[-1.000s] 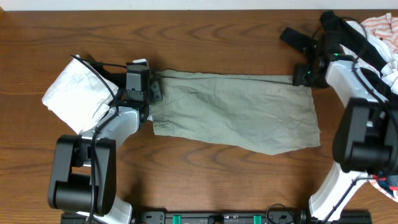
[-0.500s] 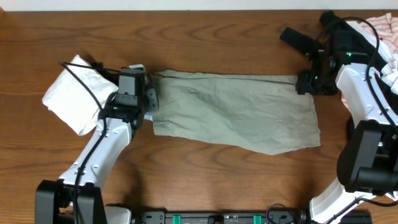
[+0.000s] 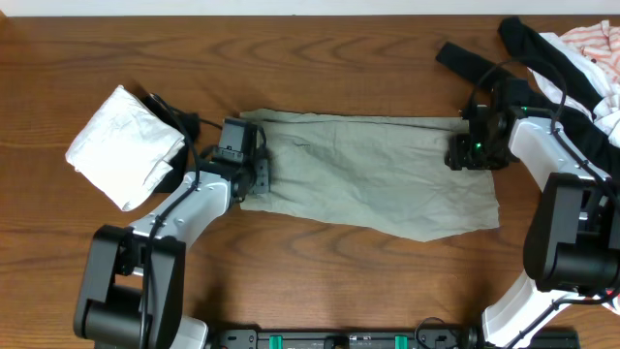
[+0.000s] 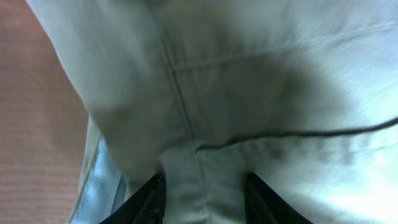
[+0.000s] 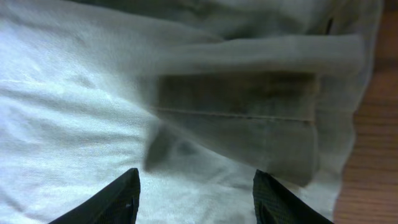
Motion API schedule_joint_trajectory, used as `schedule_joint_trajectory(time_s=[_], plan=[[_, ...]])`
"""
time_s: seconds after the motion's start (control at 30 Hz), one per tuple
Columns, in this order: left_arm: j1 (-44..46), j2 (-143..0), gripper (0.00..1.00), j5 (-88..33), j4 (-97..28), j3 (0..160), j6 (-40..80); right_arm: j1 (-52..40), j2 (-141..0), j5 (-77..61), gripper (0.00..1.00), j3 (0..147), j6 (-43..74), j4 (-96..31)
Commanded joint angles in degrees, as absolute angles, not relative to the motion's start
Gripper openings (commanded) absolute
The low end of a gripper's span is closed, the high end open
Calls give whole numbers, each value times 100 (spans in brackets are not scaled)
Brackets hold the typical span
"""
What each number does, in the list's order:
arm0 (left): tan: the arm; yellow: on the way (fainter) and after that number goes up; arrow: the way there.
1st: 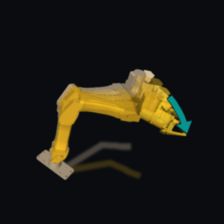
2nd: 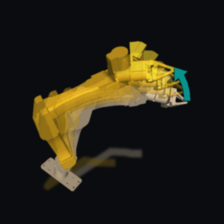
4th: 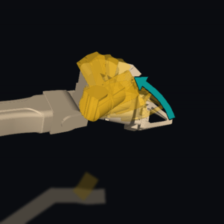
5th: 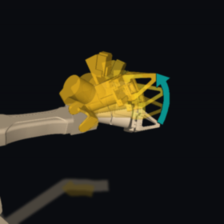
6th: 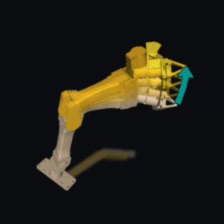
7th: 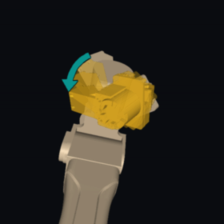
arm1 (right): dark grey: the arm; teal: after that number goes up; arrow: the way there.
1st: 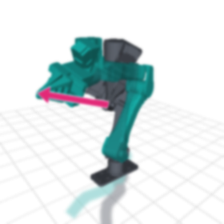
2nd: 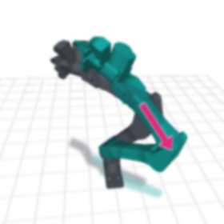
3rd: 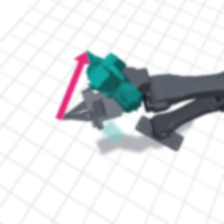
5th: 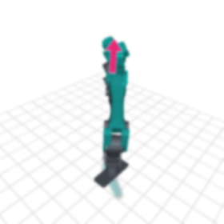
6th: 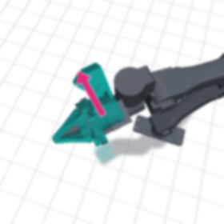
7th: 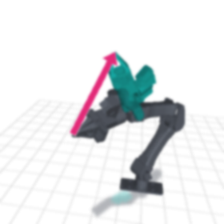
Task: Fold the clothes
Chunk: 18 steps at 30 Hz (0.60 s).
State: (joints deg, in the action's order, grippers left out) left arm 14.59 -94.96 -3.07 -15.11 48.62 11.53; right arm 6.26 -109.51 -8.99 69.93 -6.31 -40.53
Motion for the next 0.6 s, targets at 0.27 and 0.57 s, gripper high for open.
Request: schedule_joint_trajectory(time_s=[0.27,0.57], plan=[[1455,-9623,42,-49,-2383,4856,1052,676,-10989,-764,56,6351,-714,-3616],[1448,-9282,75,-45,-2700,4858,1063,685,-10989,-751,55,6320,-714,-3629]])
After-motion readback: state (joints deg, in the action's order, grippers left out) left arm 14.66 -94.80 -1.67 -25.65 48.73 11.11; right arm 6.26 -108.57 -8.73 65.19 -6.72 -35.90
